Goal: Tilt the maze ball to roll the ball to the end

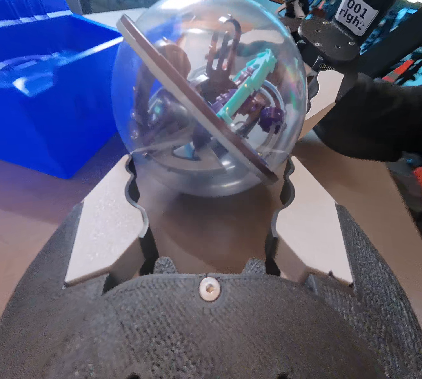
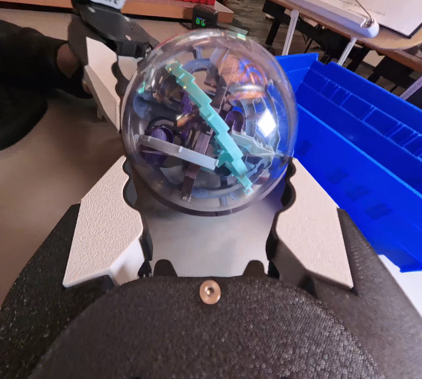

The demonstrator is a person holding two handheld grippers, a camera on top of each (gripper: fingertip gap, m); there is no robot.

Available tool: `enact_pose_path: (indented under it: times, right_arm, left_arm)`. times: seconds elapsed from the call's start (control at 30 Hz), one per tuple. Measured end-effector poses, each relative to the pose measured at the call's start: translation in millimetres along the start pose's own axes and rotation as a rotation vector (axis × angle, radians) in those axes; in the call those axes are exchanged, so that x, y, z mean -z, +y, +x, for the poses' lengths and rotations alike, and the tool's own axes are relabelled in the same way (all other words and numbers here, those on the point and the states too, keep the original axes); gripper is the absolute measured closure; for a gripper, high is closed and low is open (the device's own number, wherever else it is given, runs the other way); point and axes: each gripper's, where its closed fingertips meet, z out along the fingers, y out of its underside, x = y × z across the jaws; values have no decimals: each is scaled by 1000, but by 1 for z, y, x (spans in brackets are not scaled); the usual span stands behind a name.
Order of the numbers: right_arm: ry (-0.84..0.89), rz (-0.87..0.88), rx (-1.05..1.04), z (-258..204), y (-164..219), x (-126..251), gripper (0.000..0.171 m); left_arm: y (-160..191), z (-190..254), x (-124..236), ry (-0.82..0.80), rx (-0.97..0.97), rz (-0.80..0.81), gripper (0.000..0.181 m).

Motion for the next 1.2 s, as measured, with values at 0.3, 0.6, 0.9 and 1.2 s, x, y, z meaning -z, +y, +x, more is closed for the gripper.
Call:
enact_pose_path:
  times: [0.3,0.6,0.9,1.2]
  right_arm:
    - [-31,16,41,-13,-13,14,41]
    - [-45,26,38,-14,-21,10,46]
    - [-54,108,2,-13,-40,15,50]
    - [-72,-1,51,-11,-2,12,37]
  left_arm:
    - [19,24,-3,142,119,-98,52]
    - [-30,5,16,-39,-269,97,32]
    - [-7,9,3,38,-163,43,34]
    - [-3,14,-2,177,228,29,44]
